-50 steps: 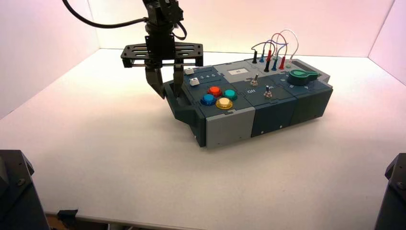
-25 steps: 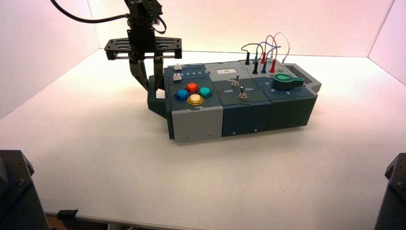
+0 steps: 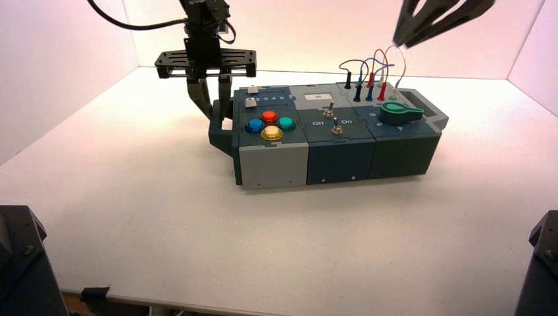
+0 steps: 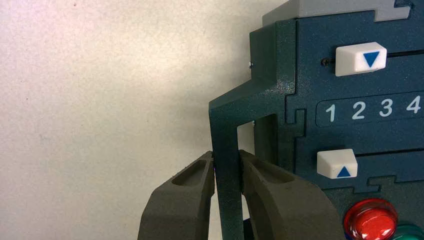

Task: Flip the bottom switch on with the right gripper.

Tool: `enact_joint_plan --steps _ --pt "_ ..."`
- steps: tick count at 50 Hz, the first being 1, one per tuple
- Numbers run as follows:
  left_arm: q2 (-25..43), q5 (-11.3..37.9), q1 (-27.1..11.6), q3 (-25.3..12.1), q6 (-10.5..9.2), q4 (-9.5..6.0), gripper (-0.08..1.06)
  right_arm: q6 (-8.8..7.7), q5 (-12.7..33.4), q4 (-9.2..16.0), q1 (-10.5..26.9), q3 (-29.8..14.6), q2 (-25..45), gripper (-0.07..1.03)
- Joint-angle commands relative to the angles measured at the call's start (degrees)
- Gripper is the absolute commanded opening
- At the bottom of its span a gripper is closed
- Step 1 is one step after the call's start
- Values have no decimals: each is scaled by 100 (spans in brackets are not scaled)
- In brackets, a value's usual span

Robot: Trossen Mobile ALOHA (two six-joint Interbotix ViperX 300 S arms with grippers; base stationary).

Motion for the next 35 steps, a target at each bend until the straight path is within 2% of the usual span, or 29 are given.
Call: enact_joint_plan --steps 1,8,17,26,35 --pt "53 -18 -53 -202 202 -70 -3 -18 -229 53 97 -62 404 21" --pt "62 -9 -53 -237 255 -97 -3 -35 -457 62 246 -123 958 20" --pt "79 -9 -53 -299 272 -97 -3 -44 -747 70 545 -404 1714 10" --pt "114 0 -53 -343 290 -97 -3 -44 -949 70 554 -589 2232 -2" --pt "123 0 -53 -352 299 -105 -3 -44 -1134 70 562 -659 2505 -2"
